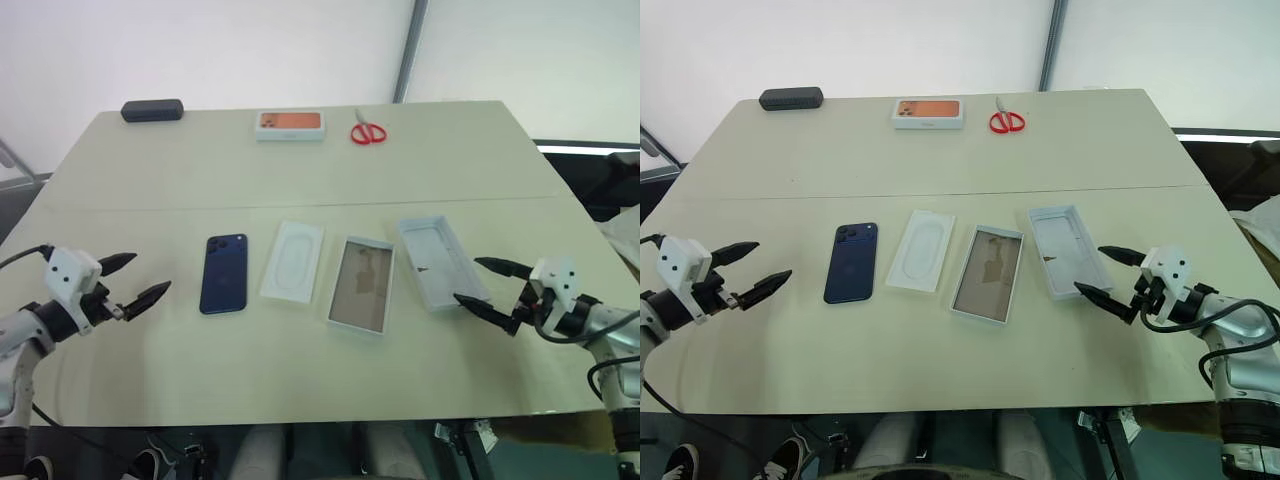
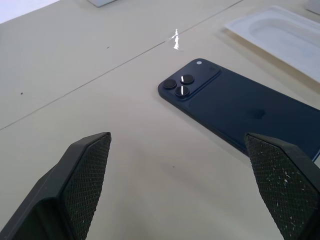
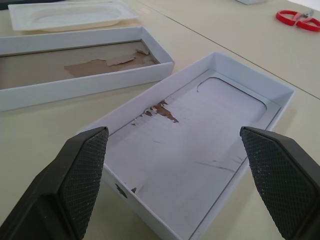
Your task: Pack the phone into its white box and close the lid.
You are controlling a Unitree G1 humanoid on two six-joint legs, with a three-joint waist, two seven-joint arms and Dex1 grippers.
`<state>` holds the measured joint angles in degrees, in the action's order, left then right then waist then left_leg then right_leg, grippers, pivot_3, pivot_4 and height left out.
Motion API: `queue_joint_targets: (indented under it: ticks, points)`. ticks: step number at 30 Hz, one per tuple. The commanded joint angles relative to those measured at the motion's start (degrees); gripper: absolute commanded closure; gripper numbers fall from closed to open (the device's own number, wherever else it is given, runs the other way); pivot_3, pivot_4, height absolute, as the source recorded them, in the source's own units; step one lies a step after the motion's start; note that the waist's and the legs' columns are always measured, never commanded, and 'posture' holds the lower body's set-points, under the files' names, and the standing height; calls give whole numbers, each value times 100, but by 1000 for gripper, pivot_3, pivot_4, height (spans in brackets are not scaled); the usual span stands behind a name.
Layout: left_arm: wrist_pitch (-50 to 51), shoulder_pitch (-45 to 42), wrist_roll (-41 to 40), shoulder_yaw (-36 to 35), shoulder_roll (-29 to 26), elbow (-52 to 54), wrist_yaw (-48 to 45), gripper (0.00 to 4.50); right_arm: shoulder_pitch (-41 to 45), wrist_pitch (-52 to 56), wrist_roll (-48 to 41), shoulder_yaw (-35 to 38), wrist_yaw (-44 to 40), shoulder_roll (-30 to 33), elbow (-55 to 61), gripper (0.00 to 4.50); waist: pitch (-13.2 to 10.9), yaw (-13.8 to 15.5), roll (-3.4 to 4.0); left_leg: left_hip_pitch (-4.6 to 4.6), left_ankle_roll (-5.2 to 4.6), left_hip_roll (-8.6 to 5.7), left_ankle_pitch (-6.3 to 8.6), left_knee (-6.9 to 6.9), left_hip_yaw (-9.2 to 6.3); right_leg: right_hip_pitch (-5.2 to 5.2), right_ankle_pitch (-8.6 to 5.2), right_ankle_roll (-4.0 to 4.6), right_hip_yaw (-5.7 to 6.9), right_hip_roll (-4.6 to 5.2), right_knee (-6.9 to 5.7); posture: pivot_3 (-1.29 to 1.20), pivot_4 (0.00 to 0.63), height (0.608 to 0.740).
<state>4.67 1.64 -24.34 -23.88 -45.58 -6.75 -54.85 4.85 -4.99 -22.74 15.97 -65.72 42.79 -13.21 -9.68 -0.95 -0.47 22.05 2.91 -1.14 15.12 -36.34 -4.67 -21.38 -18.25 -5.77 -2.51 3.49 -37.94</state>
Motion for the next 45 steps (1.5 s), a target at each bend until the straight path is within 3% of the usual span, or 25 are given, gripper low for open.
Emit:
queue_joint_targets:
  ticks: [1,11,16,26,31,39,45]
  points:
    - [-20,150,-48,-225,-12,38,36,0,61,-101,-40,110,-30,104,55,92,0,-10,0,0,0,0,0,0,0,0,0,0,0,0,0,0,150,740]
    - [352,130,-130,68,71,410,95,0,-105,-176,-26,110,-34,87,120,92,0,16,0,-1,0,0,0,-2,-1,4,0,0,0,1,0,0,150,740]
    - [1370,8,-594,77,259,1076,438,0,-175,34,-160,112,29,115,595,92,-1,-4,0,1,0,1,0,0,-1,-1,0,0,0,0,-1,0,150,740]
    - [3660,-831,-1198,798,702,2187,1620,0,166,647,-348,-225,115,-76,1453,92,-1,10,-1,2,0,1,0,-23,-5,6,1,-1,1,-4,-11,0,150,740]
    - [4570,-1387,-990,1334,980,2016,2387,0,140,675,-362,-372,73,-150,1549,92,-3,23,-5,5,0,-1,0,-24,-7,5,0,-2,3,-6,-11,0,150,740]
    - [5895,-2346,-1640,1101,1681,1567,2907,0,104,727,-377,-437,152,-230,1638,92,-8,4,-12,20,0,-2,0,-68,-13,10,8,-16,10,-24,-18,0,150,740]
    - [6212,-2786,-1675,1011,1980,969,3132,0,86,711,-351,-466,231,-290,1646,92,-8,15,-12,20,0,-2,0,-69,-15,8,9,-17,10,-26,-20,0,150,740]
